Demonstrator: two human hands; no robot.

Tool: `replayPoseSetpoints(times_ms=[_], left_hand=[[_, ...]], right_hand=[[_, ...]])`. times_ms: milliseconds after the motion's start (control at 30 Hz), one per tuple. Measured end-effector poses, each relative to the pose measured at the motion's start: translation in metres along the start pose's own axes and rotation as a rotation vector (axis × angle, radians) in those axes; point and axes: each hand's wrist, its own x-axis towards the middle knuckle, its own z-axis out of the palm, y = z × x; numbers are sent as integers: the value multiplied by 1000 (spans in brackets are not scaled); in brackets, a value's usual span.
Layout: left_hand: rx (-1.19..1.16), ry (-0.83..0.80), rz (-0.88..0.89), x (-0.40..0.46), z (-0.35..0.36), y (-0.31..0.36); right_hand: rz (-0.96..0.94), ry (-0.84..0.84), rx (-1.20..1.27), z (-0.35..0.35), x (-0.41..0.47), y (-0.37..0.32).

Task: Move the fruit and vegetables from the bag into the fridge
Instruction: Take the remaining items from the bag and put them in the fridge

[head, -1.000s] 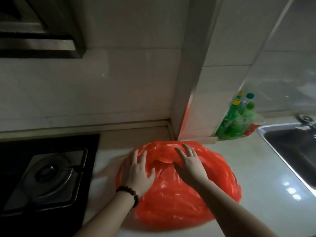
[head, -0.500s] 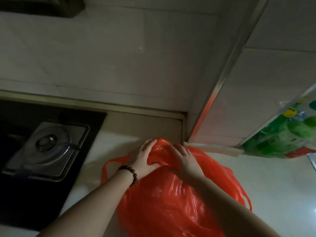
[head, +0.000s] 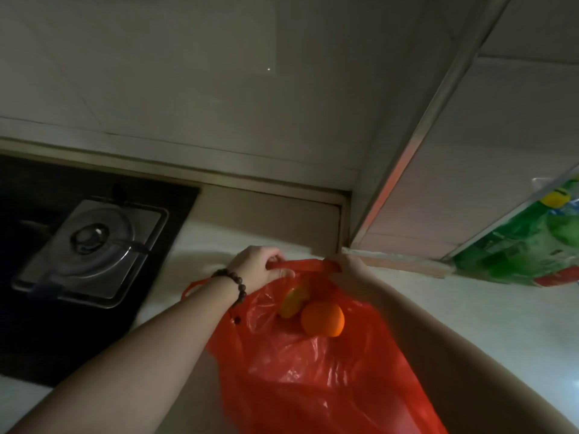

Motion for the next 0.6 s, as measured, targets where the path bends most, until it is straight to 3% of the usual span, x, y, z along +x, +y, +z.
replayPoseSetpoints(times_ms=[67, 133, 200, 267, 300, 400, 467, 600], left_hand=[[123, 0, 56, -7, -11, 11], [235, 174, 214, -22, -12, 24], [337, 381, 480, -41, -1, 38], [436, 391, 687, -60, 23, 41], [504, 345, 711, -67, 34, 39], [649, 226, 519, -71, 49, 20], [627, 184, 365, -65, 45, 13], [539, 9, 199, -54, 45, 8]], right_hand=[[-9, 11, 14, -6, -2, 1], [-30, 30, 45, -13, -7, 4], [-83, -11, 8, -21, -19, 6], [-161, -53, -78, -25, -36, 7], [-218, -29, -105, -25, -46, 6], [-373, 164, -128, -9, -76, 1], [-454, 245, -154, 9, -91, 0], [-479, 156, -274, 41, -96, 8]])
